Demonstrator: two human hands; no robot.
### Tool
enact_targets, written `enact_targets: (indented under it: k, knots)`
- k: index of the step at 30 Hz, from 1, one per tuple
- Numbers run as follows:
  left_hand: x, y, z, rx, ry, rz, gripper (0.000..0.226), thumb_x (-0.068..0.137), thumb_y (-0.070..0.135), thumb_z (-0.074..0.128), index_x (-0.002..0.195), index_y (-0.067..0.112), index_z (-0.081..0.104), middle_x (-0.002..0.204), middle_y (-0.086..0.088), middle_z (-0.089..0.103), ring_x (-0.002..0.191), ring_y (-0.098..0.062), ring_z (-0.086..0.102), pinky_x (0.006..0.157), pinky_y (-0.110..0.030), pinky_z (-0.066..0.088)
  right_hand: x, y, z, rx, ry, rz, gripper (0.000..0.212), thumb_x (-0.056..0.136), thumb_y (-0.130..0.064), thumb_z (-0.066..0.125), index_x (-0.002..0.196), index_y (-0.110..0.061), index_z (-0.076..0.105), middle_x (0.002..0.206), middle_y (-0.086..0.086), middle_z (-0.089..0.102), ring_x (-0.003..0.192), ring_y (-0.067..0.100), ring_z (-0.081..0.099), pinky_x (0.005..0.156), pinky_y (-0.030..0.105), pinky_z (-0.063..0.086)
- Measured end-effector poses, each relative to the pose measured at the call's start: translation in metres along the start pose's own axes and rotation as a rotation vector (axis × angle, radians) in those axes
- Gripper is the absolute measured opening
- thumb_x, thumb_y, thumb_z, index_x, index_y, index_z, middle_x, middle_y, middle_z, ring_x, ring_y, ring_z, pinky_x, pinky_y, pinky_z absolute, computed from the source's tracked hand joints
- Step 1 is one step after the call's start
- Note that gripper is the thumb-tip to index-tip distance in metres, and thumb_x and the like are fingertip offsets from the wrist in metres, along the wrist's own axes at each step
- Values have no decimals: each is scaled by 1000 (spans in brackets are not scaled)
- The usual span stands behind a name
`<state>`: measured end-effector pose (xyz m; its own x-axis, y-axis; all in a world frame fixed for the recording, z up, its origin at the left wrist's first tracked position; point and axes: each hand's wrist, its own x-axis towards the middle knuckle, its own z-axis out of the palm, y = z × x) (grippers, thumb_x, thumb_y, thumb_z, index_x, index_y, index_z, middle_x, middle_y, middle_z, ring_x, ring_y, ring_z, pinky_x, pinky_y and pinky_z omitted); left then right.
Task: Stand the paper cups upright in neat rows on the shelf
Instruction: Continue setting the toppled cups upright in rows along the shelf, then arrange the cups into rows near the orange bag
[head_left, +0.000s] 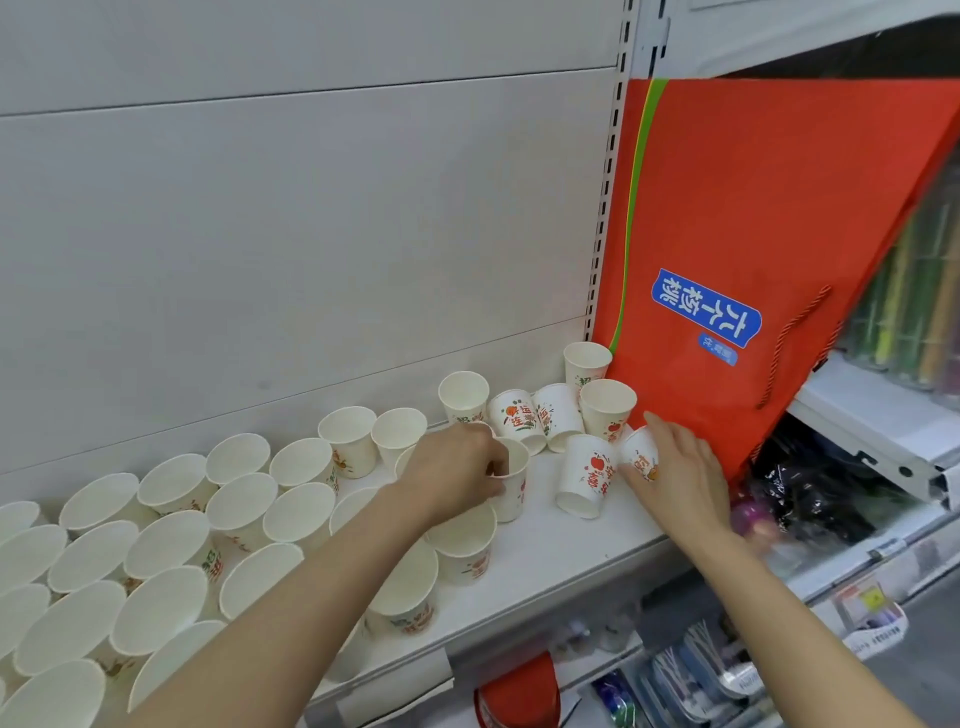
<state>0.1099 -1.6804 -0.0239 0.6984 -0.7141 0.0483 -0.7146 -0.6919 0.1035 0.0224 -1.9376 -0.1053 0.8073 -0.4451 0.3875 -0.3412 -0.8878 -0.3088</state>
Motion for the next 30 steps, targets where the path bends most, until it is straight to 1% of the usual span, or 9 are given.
enact_targets:
  k: [5,11,14,16,20,23,25,27,30]
  knots:
    - [-5,3,7,-18,-34,44,14,87,36,62,95,26,68,98,6,60,96,-16,57,71,-32,47,-5,-7,-4,138,-10,78,65,74,-27,74,132,-16,47,120,12,56,105,35,50,85,41,43]
    - [9,-7,-1,-263,-21,-47,30,80,59,61,83,31,70,85,15,68,81,-5,62,70,-32,54,-25,-14,-11,602,233,195,62,67,-8,80,119,-10,44,115,7,47,104,23,48,84,34,43]
    - [34,-13,-7,-215,64,-87,21,84,49,63,97,33,70,97,13,69,92,-10,62,78,-33,53,-37,-18,-3,572,308,59,66,62,-2,83,116,-3,43,118,11,45,107,13,41,85,29,42]
    - [55,-14,-9,-94,110,-93,31,86,43,63,114,28,67,112,6,66,105,-17,58,85,-33,49,-44,-19,2,535,320,17,67,60,0,84,114,-2,43,119,15,45,108,8,38,85,28,41]
    - [95,-12,-4,119,50,-102,51,88,46,60,133,22,53,131,-2,58,121,-26,45,99,-37,34,-50,-20,0,530,272,-4,73,63,-5,84,121,-8,40,123,12,41,110,15,42,87,36,45]
    - [117,-9,4,195,-76,-137,53,86,53,59,123,16,53,123,-6,60,120,-29,44,99,-40,29,-53,-18,-6,531,215,-5,79,70,-32,80,133,-9,38,132,7,38,120,21,41,95,36,39]
    - [124,-8,10,208,-140,-159,50,84,55,59,115,16,54,113,-5,64,116,-28,47,97,-41,27,-51,-17,-16,509,242,-26,75,77,-48,63,136,-8,38,136,7,39,125,20,38,100,34,34]
    - [127,-8,14,182,-147,-176,47,83,54,62,114,19,57,102,0,66,108,-24,54,95,-39,26,-45,-15,-27,495,287,-40,67,82,-47,54,134,-7,42,135,8,42,125,21,40,101,36,36]
    - [129,-8,10,-35,-76,-226,34,78,42,71,108,26,65,92,10,67,95,-15,60,90,-35,24,-20,-18,-38,491,304,-56,54,85,-37,53,131,-10,45,124,6,51,114,21,49,95,36,42]
